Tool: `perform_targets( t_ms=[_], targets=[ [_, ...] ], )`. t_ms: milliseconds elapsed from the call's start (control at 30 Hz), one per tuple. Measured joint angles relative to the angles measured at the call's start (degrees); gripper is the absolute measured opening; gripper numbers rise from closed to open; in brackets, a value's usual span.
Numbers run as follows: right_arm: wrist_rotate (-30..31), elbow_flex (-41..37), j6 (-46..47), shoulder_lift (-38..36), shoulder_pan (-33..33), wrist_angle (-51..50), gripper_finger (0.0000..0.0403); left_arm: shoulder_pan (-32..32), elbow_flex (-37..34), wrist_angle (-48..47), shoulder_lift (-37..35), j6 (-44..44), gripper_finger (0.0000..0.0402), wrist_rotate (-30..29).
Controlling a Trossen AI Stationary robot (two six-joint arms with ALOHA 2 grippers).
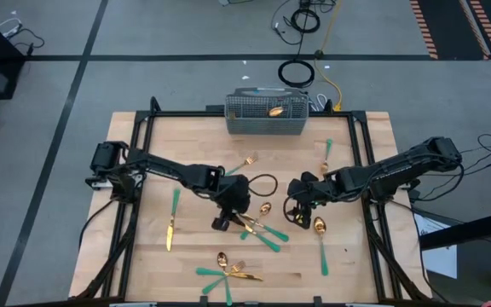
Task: Sort silverware
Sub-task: Put the green table knife into the gray silverware basket
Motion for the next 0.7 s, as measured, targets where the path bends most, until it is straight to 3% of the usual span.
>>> perform_targets(
  t_ms=[100,400,700],
  targets=[
    [1.1,0.0,-0.8,0.0,0.0,-0.4,0.0272,-1.4,0.0,-0.4,0.0,-1.7,0.0157,0.1],
    [1.1,0.0,-2.0,0.0,0.0,-0.3,0.0272,-4.2,0.0,-0.4,0.0,3.2,0.0169,-7.7],
    [0.9,0.0,-2.0,0.0,0.0,-0.3,0.0272,-4.4,0.1,-0.4,2.8,3.2,0.0170,-8.1]
  ],
)
